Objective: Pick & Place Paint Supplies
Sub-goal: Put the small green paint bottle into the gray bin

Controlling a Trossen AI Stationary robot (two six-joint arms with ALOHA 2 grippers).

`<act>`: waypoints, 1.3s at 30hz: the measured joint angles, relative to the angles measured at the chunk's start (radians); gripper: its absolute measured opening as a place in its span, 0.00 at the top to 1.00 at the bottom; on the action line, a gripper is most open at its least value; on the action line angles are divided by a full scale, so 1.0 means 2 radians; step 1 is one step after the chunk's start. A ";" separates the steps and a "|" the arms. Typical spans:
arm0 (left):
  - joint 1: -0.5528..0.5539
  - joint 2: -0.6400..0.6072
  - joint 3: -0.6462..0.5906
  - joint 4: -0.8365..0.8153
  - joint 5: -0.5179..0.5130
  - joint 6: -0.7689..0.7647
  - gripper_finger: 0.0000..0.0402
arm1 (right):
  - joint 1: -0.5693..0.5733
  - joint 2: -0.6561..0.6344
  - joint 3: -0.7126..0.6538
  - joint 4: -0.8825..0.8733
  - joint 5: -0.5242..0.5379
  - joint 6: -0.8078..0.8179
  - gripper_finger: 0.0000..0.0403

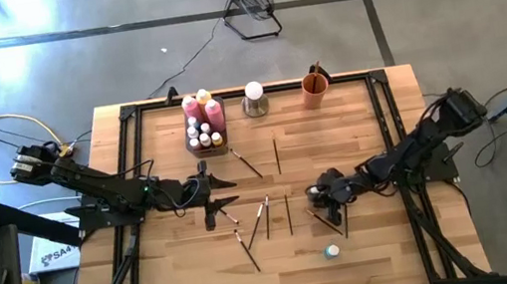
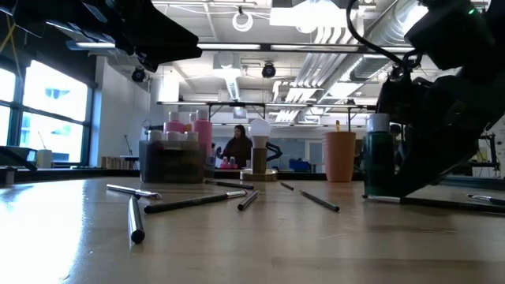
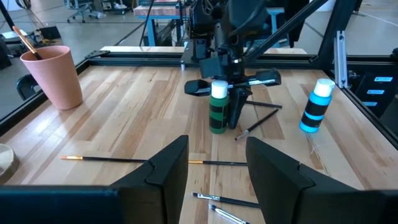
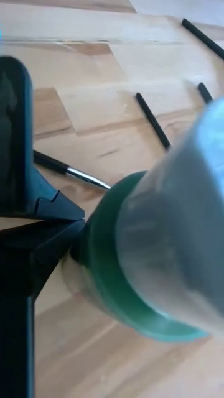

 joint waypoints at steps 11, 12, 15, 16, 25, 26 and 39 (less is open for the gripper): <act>0.000 0.000 0.000 0.000 0.000 0.000 0.60 | -0.043 0.001 -0.001 0.021 -0.016 -0.046 1.00; 0.000 0.000 0.000 0.000 0.000 0.000 0.60 | -0.047 0.001 -0.001 0.022 -0.016 -0.050 1.00; 0.000 0.000 0.000 0.000 0.000 0.000 0.60 | -0.058 0.001 -0.001 0.023 -0.016 -0.056 1.00; 0.000 0.000 0.000 0.000 0.000 0.000 0.60 | -0.062 0.001 -0.001 0.023 -0.016 -0.059 1.00; 0.000 0.000 0.000 0.000 -0.022 0.000 0.60 | -0.088 0.001 -0.001 0.026 -0.016 -0.067 1.00; 0.000 0.000 0.000 0.000 -0.027 0.000 0.60 | -0.090 0.001 -0.001 0.027 -0.016 -0.069 1.00; 0.000 0.000 0.000 0.000 -0.042 0.000 0.60 | -0.127 0.001 -0.001 0.061 -0.015 -0.101 1.00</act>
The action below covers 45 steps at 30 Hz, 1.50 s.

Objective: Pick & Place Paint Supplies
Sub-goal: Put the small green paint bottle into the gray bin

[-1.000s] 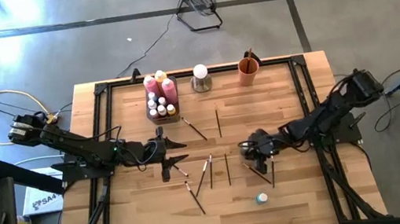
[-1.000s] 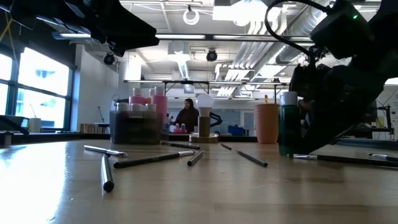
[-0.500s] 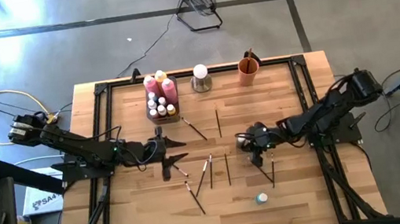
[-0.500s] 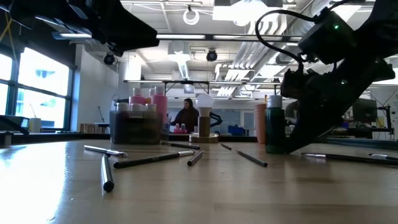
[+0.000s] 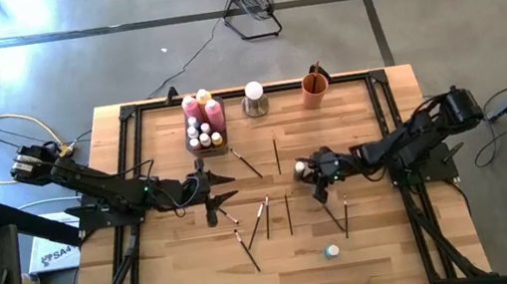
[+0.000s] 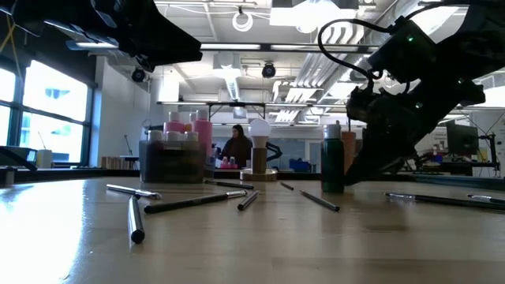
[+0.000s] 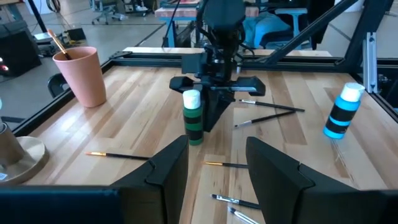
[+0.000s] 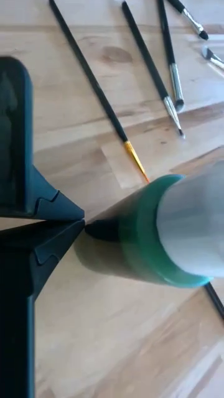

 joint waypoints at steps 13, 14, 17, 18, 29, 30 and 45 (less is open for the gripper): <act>0.000 0.000 0.000 0.000 0.000 0.000 0.60 | 0.003 -0.004 0.000 -0.031 -0.048 0.000 1.00; 0.000 0.000 0.000 0.000 0.000 0.000 0.60 | 0.005 -0.007 0.000 -0.035 -0.044 0.000 1.00; 0.000 0.000 0.000 0.000 -0.001 0.000 0.60 | 0.013 -0.023 0.000 -0.042 -0.034 -0.004 1.00; 0.000 0.000 0.000 0.000 -0.002 0.000 0.60 | 0.015 -0.030 0.000 -0.042 -0.033 -0.004 1.00; 0.000 0.000 0.000 0.000 -0.001 0.000 0.60 | 0.057 -0.184 0.001 -0.237 0.019 -0.004 1.00; 0.000 0.000 0.000 0.000 -0.001 0.000 0.60 | 0.063 -0.200 0.001 -0.248 0.029 -0.006 1.00; 0.000 0.000 0.000 0.005 -0.001 -0.002 0.60 | 0.109 -0.387 0.001 -0.253 0.109 -0.116 0.99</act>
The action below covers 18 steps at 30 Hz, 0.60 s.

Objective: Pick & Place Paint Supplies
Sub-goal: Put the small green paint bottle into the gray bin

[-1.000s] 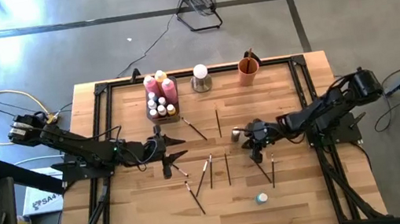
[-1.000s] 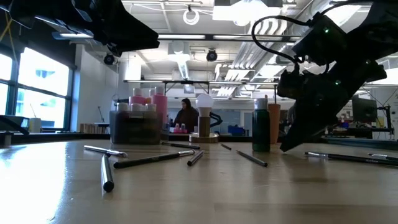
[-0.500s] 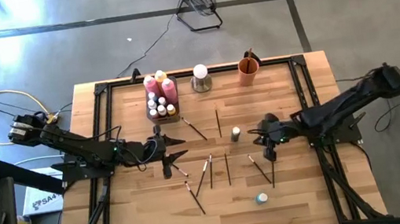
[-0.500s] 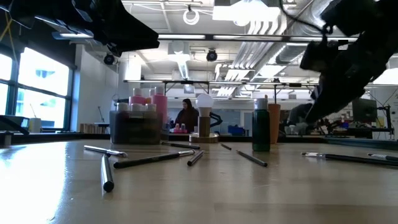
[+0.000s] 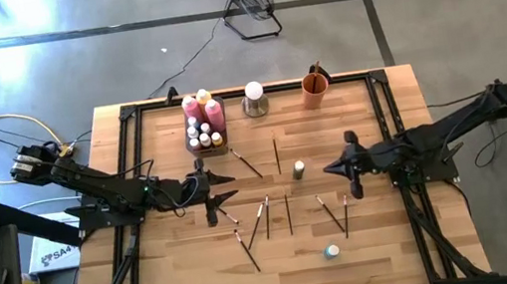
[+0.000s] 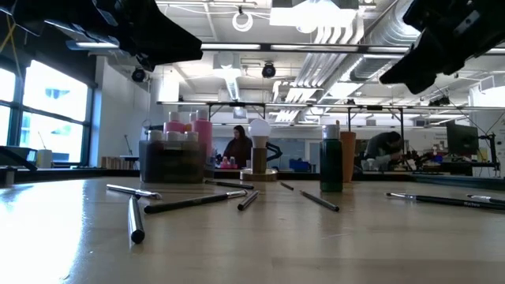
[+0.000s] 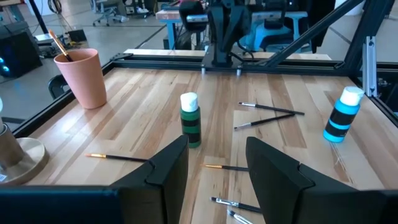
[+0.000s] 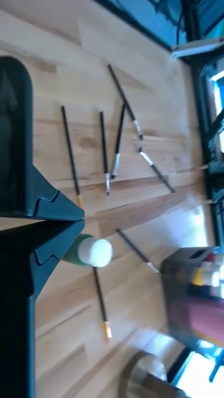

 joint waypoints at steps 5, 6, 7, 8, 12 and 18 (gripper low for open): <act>0.000 0.000 0.000 0.000 0.000 0.000 0.60 | 0.009 -0.036 0.000 -0.005 0.000 -0.020 0.99; 0.000 0.000 0.000 0.003 0.000 0.000 0.60 | 0.011 -0.043 0.000 -0.006 0.000 -0.024 0.99; 0.000 0.000 0.000 0.008 0.000 0.000 0.60 | 0.013 -0.049 0.000 -0.008 0.000 -0.028 0.99; 0.000 0.000 0.000 0.014 0.000 0.000 0.60 | 0.015 -0.054 0.000 -0.011 -0.001 -0.030 0.99; 0.000 0.000 0.000 0.037 0.000 0.000 0.60 | 0.026 -0.076 0.000 -0.016 -0.002 -0.033 0.99; 0.000 0.019 0.000 0.075 0.001 0.005 0.60 | 0.047 -0.108 0.000 -0.021 -0.002 -0.058 0.99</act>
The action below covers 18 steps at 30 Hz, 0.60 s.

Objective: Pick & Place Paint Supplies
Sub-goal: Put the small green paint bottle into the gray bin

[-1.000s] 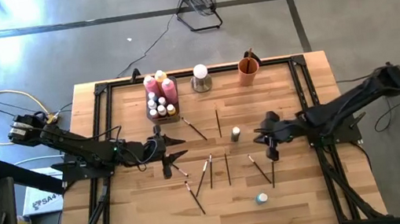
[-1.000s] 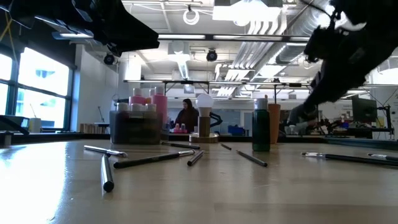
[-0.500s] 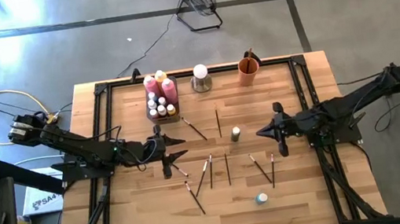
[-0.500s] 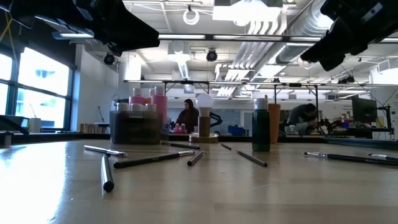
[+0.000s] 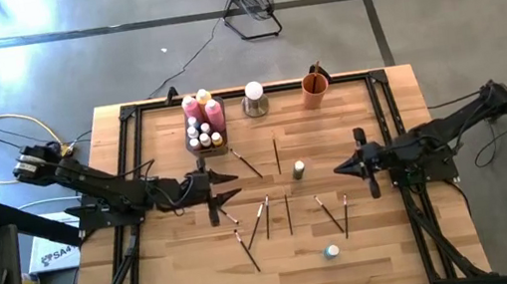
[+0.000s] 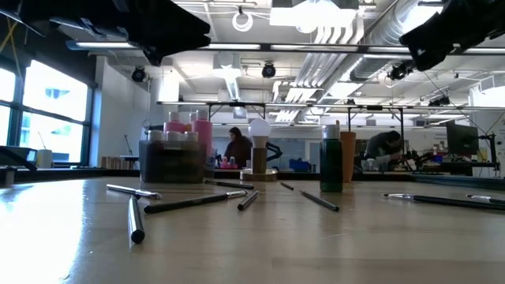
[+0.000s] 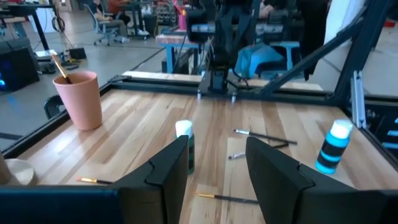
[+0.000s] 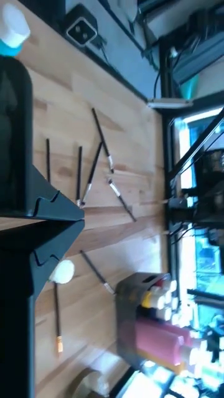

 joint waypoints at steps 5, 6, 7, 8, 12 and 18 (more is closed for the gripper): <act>0.005 0.069 0.001 0.092 0.001 0.025 0.60 | 0.014 -0.024 0.000 0.004 0.001 -0.026 0.99; 0.008 0.085 0.000 0.105 0.003 0.034 0.60 | 0.016 -0.026 0.000 0.005 0.002 -0.026 0.99; 0.011 0.100 0.001 0.121 0.005 0.036 0.60 | 0.018 -0.027 0.000 0.004 0.001 -0.026 0.99; 0.017 0.112 0.005 0.130 0.007 0.036 0.60 | 0.020 -0.027 0.000 0.004 0.001 -0.026 0.99; 0.040 0.141 0.036 0.131 0.062 0.033 0.60 | 0.024 -0.027 0.000 -0.003 0.001 -0.026 0.99; 0.073 0.201 0.108 0.086 0.161 0.033 0.60 | 0.023 -0.027 0.000 -0.003 0.001 -0.026 0.99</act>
